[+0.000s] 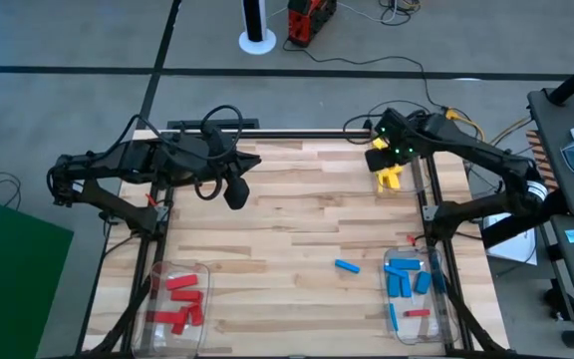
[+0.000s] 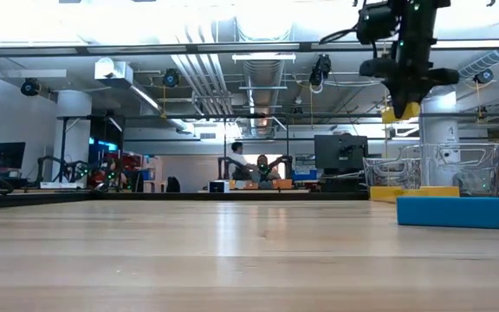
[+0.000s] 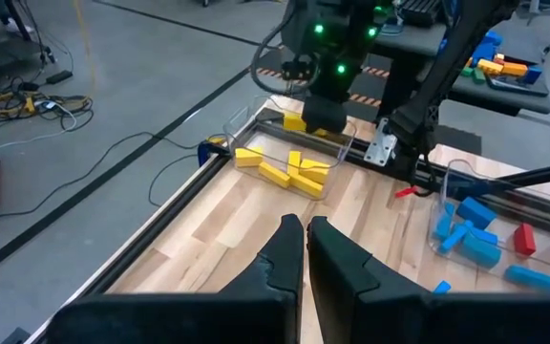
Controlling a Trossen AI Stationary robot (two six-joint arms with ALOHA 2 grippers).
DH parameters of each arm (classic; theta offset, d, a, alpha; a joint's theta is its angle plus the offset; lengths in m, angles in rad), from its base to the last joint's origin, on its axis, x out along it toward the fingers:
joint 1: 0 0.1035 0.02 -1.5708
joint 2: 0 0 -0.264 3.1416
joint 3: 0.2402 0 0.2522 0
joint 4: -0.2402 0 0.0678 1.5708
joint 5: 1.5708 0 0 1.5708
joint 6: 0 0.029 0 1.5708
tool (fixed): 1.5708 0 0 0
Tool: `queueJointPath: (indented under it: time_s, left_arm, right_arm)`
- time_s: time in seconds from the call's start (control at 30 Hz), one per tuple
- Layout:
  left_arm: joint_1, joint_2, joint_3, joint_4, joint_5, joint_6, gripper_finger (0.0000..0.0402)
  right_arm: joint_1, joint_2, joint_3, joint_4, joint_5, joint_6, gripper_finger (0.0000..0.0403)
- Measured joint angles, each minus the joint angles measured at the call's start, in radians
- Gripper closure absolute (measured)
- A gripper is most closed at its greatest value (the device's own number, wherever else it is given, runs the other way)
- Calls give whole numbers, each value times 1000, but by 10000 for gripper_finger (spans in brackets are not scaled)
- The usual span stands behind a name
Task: Sort blocks
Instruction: Put the yellow block into the top right transparent bin, then put the red block into the bottom left transparent bin
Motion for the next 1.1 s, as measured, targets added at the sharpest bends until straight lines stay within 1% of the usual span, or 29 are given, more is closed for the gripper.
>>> queueJointPath:
  time_s: [0.13,0.23,0.37,0.47,0.53,0.67,0.77,0.93,1.1]
  left_arm:
    - [0,0,0,0,0,1,402]
    - [0,0,0,0,0,1,402]
    - [0,0,0,0,0,1,402]
    - [0,0,0,-1,0,1,402]
    - [0,0,0,-1,0,1,402]
    - [0,0,0,-1,-1,1,402]
    - [0,0,0,-1,-1,6,402]
    - [0,0,0,-1,-1,27,402]
    - [0,0,0,-1,-1,27,402]
  right_arm:
    - [0,8,-20,2,7,-18,272]
    - [0,5,-17,-2,8,-15,252]
    - [17,-20,14,-11,-10,-16,253]
    - [70,-56,38,-14,-63,-8,269]
    - [126,-84,49,-16,-97,20,283]
    - [292,-142,59,-17,-160,36,312]
    - [462,-178,59,-20,-215,50,331]
    - [769,-198,59,-22,-212,157,343]
    - [1063,-160,59,-16,-203,221,344]
